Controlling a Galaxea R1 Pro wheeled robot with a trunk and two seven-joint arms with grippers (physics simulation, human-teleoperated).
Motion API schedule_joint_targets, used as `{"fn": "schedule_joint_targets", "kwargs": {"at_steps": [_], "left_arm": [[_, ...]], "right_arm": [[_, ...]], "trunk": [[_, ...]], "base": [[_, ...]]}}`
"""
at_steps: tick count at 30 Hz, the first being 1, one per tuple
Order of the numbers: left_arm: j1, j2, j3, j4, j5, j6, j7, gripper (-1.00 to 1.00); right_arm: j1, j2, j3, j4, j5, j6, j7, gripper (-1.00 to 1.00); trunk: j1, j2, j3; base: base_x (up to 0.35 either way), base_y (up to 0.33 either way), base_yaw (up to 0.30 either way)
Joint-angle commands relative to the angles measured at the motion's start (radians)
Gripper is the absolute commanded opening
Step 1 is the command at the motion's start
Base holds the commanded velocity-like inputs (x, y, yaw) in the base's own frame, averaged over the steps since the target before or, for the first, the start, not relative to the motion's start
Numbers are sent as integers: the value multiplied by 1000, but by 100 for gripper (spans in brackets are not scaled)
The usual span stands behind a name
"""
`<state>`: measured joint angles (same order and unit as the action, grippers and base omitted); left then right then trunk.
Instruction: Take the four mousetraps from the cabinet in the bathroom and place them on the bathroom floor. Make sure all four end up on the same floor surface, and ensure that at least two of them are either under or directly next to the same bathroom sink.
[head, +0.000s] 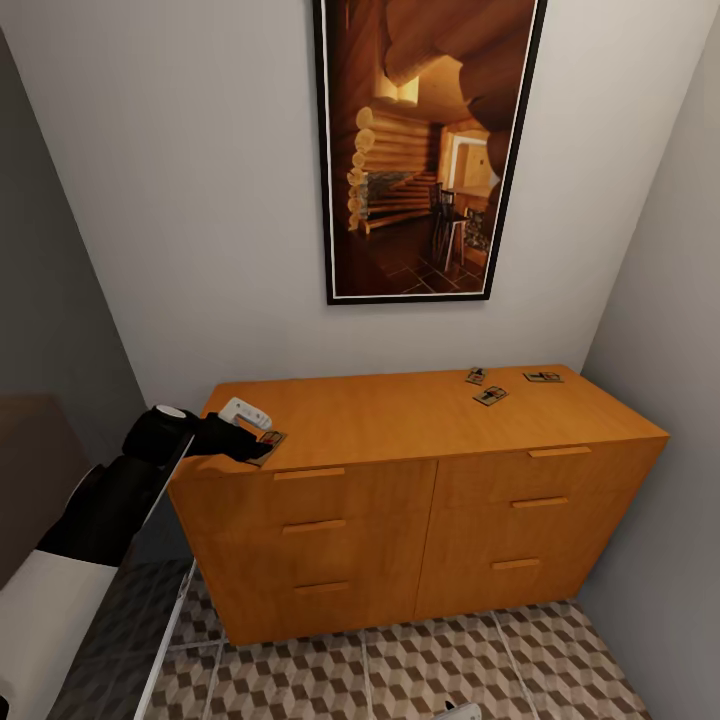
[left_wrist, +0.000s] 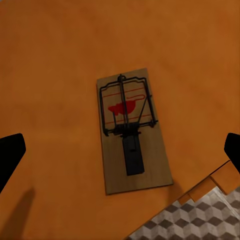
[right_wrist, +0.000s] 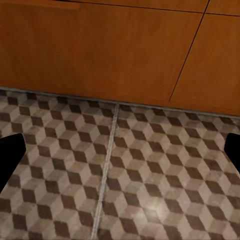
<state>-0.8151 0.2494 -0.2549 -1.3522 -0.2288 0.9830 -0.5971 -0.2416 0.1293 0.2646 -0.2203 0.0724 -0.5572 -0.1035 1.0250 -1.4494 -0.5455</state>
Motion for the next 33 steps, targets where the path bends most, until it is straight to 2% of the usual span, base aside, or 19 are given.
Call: {"fn": "schedule_joint_targets", "kwargs": {"at_steps": [1, 11, 33], "left_arm": [[-1, 1, -1, 1, -11, 2, -9, 100], [-1, -1, -1, 8, -9, 2, -9, 100], [-1, -5, -1, 13, -5, 3, -10, 100]], "right_arm": [[-1, 1, 4, 1, 8, -1, -10, 100], [-1, 4, 4, 1, 7, -1, -10, 100], [-1, 4, 4, 1, 7, 0, -10, 100]], "trunk": [[0, -1, -1], [0, -1, -7], [0, -1, -40]], "base": [[0, 0, 0], [0, 0, 0], [0, 0, 0]]}}
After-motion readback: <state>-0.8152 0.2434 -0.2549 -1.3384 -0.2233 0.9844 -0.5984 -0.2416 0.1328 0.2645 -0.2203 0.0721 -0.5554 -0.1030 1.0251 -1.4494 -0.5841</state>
